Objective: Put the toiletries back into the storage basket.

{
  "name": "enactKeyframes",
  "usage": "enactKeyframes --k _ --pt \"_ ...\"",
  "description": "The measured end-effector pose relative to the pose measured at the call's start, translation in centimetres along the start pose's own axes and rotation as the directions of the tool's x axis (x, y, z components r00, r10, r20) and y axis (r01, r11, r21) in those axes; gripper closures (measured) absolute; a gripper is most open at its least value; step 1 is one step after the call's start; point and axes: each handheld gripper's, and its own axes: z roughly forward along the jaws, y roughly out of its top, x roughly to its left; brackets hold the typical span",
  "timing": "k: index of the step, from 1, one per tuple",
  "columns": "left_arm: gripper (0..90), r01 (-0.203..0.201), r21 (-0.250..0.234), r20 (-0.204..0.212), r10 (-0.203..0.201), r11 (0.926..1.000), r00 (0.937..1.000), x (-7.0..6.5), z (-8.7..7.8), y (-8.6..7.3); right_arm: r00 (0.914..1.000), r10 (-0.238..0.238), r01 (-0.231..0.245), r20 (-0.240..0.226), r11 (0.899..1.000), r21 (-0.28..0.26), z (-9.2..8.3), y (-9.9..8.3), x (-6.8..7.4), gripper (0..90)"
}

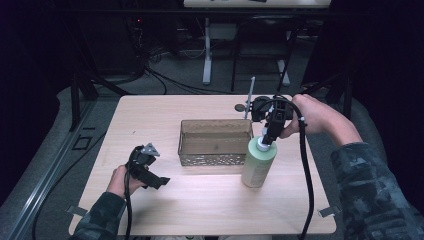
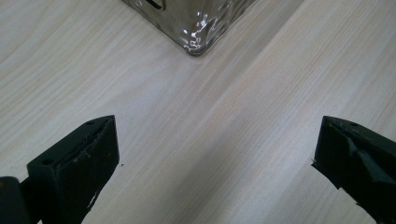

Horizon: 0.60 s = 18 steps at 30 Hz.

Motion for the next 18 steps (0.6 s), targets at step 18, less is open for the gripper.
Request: enactKeyframes --k 18 --pt "0.0 0.002 0.004 0.003 -0.002 1.0 1.0 0.1 0.1 0.0 0.9999 -0.008 0.008 0.012 1.0 0.002 -1.7 -0.7 -0.1 62.7"
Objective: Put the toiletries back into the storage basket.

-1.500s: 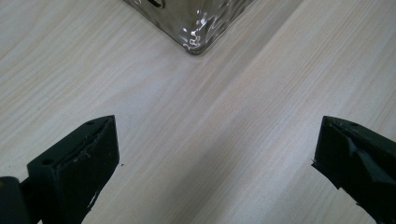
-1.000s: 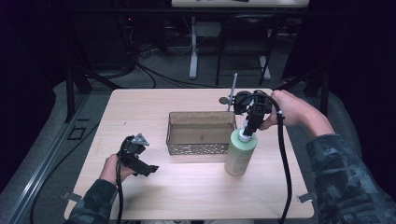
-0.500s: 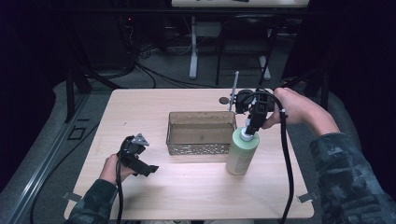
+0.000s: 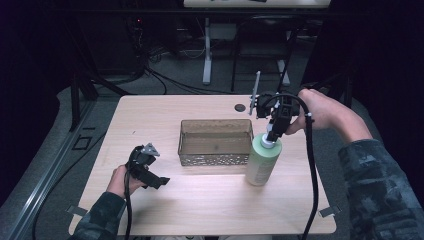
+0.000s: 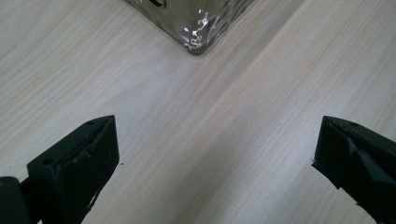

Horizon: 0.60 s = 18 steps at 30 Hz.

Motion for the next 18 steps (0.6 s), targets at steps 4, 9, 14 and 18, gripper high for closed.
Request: enactKeyframes --k 4,9,14,18 --pt "0.0 -0.001 0.0 -0.003 0.001 1.0 1.0 0.0 0.0 0.0 1.0 -0.005 0.005 0.003 1.0 0.003 -0.3 0.2 0.1 62.7" --pt "0.0 0.0 -0.002 -0.003 0.0 1.0 1.0 0.0 0.0 0.0 0.9999 -0.014 0.014 0.006 1.0 0.002 -0.7 0.4 0.2 62.7" --pt "0.0 -0.001 0.002 0.002 0.001 1.0 1.0 -0.1 0.0 0.0 0.9998 -0.022 0.022 0.003 1.0 -0.003 -1.0 0.5 0.2 62.7" --pt "0.0 -0.001 0.001 0.001 0.001 1.0 1.0 -0.1 0.0 0.0 0.9997 -0.025 0.025 0.005 1.0 -0.004 -1.3 0.7 0.3 62.7"
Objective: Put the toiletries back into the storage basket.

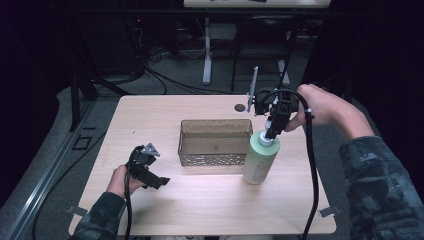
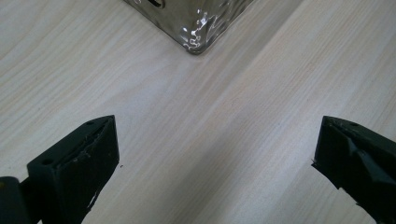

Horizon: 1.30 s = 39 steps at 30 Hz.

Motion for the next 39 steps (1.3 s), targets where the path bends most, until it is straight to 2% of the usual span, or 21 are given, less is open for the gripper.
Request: enactKeyframes --k 12,39 --pt "0.0 -0.006 0.01 0.005 0.006 0.9999 1.0 0.1 0.0 0.0 0.9999 -0.014 0.014 0.006 1.0 0.002 -0.8 0.3 0.0 62.8" --pt "0.0 -0.005 0.011 0.006 0.005 0.9999 1.0 0.2 0.1 -0.1 0.9991 -0.025 0.025 0.035 1.0 -0.003 -3.8 0.9 -0.1 62.8"
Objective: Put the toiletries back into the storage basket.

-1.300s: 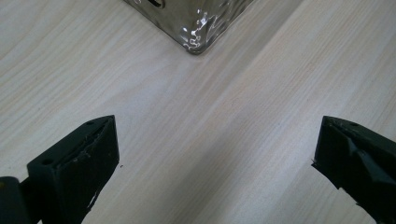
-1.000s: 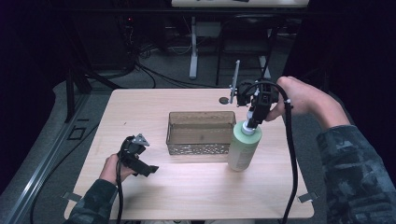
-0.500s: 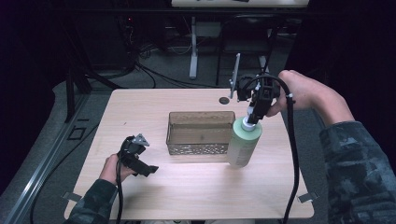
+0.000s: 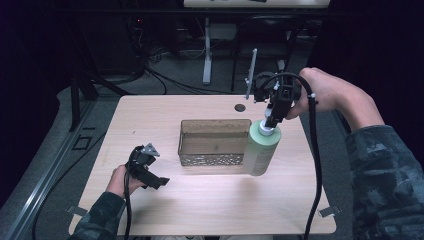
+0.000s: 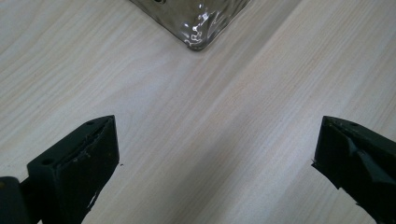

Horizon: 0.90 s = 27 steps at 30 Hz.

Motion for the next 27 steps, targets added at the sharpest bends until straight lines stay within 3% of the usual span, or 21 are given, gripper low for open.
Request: enactKeyframes --k 12,21,27 --pt "0.0 0.0 -0.002 0.001 0.0 1.0 1.0 0.0 0.0 0.0 0.9996 0.001 -0.001 0.027 1.0 -0.008 -2.3 0.2 -0.4 62.8" --pt "0.0 0.002 0.002 0.003 -0.002 1.0 1.0 0.0 0.0 0.0 0.9988 0.022 -0.022 0.044 1.0 -0.019 -3.0 0.3 -1.1 62.8" --pt "0.0 -0.008 0.01 0.004 0.008 0.9999 1.0 0.0 0.2 0.0 0.9987 0.011 -0.01 0.051 1.0 -0.016 -3.2 0.7 -1.3 62.8"
